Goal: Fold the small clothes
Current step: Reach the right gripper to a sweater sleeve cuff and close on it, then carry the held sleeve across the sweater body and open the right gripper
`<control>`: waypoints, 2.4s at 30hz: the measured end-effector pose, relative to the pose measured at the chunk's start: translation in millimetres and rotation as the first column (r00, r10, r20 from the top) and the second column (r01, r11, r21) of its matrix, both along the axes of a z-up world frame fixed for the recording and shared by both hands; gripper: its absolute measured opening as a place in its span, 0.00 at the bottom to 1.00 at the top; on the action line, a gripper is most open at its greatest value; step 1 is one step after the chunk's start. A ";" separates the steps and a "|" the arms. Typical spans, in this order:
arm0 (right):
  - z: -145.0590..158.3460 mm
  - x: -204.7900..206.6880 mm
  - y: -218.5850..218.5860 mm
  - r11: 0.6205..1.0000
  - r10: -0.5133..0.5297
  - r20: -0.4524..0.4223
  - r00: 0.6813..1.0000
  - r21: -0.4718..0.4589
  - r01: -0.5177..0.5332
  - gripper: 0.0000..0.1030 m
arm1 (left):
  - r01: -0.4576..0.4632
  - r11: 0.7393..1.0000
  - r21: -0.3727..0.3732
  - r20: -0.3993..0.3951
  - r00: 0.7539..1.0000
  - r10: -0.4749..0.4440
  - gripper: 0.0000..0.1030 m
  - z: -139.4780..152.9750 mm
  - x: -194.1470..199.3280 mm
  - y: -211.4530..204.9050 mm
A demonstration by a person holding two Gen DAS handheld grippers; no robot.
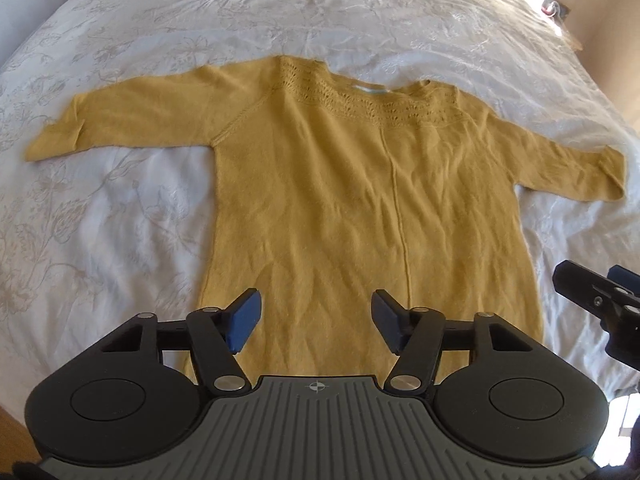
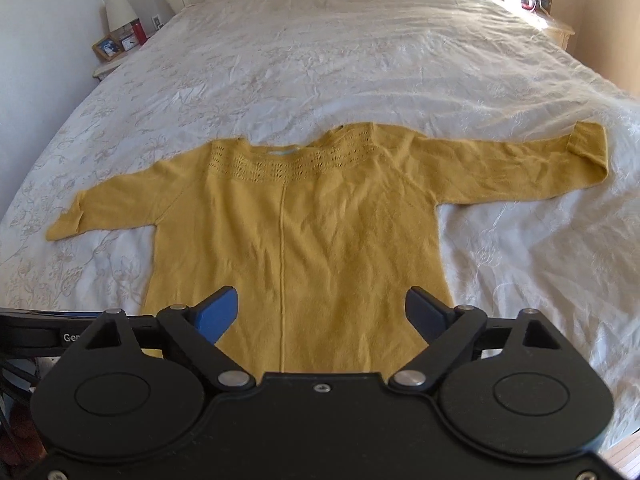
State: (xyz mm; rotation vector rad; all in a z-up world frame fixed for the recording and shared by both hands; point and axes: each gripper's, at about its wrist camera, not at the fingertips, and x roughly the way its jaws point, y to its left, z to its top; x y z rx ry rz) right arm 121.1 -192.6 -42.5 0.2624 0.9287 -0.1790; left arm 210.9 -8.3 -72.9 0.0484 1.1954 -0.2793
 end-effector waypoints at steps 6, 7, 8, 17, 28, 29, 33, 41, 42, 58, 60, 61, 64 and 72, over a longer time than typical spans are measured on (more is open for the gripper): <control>20.1 1.2 -33.6 0.994 -0.076 0.153 0.985 -0.070 0.087 0.90 | -0.007 0.999 -0.036 0.268 0.963 0.016 0.57 32.8 8.4 -14.5; 23.7 3.4 -41.6 0.991 -0.094 0.176 0.980 -0.083 0.110 0.91 | -0.005 0.999 -0.041 0.310 0.951 0.017 0.58 38.7 9.5 -19.1; 26.6 4.5 -50.6 0.987 -0.110 0.202 0.973 -0.096 0.131 0.96 | -0.001 0.999 -0.046 0.343 0.939 0.016 0.58 44.2 11.2 -24.5; 10.0 35.2 -134.2 0.947 -0.054 0.217 0.975 -0.299 0.118 0.99 | -0.086 0.994 -0.069 0.379 0.919 0.106 0.67 57.8 20.8 -78.1; -64.9 73.4 -266.0 0.913 -0.101 -0.002 0.995 -0.398 0.092 0.70 | -0.139 0.990 0.002 0.211 0.968 0.136 0.66 31.1 6.5 -127.2; -69.9 77.0 -274.5 0.906 -0.113 -0.021 0.993 -0.413 0.094 0.64 | -0.145 0.989 0.008 0.203 0.969 0.140 0.66 30.6 4.2 -130.2; -86.0 89.8 -302.7 0.887 -0.119 -0.056 0.991 -0.455 0.081 0.56 | -0.186 0.982 0.024 0.167 0.969 0.180 0.66 27.0 0.8 -135.4; -120.1 117.0 -318.9 0.879 -0.066 -0.103 0.993 -0.477 0.009 0.55 | -0.258 0.963 0.078 0.114 0.962 0.248 0.66 20.5 2.0 -137.6; -124.8 118.6 -319.8 0.878 -0.061 -0.113 0.992 -0.478 -0.001 0.55 | -0.261 0.962 0.087 0.110 0.962 0.251 0.66 20.1 1.5 -137.8; -80.2 86.2 -373.5 0.927 -0.231 -0.001 0.973 -0.305 0.220 0.10 | -0.230 0.968 0.096 0.103 0.970 0.221 0.66 13.4 5.7 -128.1; -58.1 81.4 -371.8 0.928 -0.238 0.037 0.971 -0.286 0.238 0.10 | -0.218 0.972 0.086 0.100 0.973 0.210 0.66 9.9 7.9 -122.4; -45.2 80.4 -369.0 0.930 -0.236 0.060 0.970 -0.276 0.243 0.10 | -0.213 0.974 0.080 0.097 0.974 0.205 0.66 7.8 9.4 -118.3; -9.0 81.3 -350.9 0.942 -0.213 0.118 0.970 -0.237 0.236 0.10 | -0.198 0.978 0.061 0.086 0.978 0.192 0.66 1.9 14.9 -103.4; 61.0 115.6 -236.4 0.992 -0.053 0.237 0.970 -0.097 0.077 0.11 | -0.177 0.982 0.063 0.094 0.981 0.171 0.66 -4.5 31.8 -42.8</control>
